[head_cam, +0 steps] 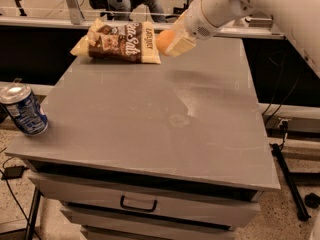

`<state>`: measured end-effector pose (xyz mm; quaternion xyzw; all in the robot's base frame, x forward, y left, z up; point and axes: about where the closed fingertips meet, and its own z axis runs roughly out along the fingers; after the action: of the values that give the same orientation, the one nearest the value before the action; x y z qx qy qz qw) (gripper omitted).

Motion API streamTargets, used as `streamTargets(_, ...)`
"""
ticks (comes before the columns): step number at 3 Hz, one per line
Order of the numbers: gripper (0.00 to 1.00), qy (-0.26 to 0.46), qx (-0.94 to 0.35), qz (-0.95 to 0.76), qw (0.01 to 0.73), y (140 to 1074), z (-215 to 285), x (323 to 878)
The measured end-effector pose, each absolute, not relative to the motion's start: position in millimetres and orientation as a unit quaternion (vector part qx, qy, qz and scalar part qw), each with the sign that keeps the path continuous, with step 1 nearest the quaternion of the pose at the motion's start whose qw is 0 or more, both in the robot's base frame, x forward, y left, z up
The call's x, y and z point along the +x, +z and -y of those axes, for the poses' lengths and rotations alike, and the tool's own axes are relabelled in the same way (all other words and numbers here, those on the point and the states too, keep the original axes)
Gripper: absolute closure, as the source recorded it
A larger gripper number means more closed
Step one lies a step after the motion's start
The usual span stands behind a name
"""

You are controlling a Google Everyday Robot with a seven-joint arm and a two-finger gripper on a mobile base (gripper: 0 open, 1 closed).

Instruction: Move orange near brown chip bag

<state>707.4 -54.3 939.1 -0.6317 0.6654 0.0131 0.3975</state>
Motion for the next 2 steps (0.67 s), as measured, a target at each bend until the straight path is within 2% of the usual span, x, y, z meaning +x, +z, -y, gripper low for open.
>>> streamTargets(2,1.00,0.063,-0.604,-0.678,0.415,895.2,47.6,731.5)
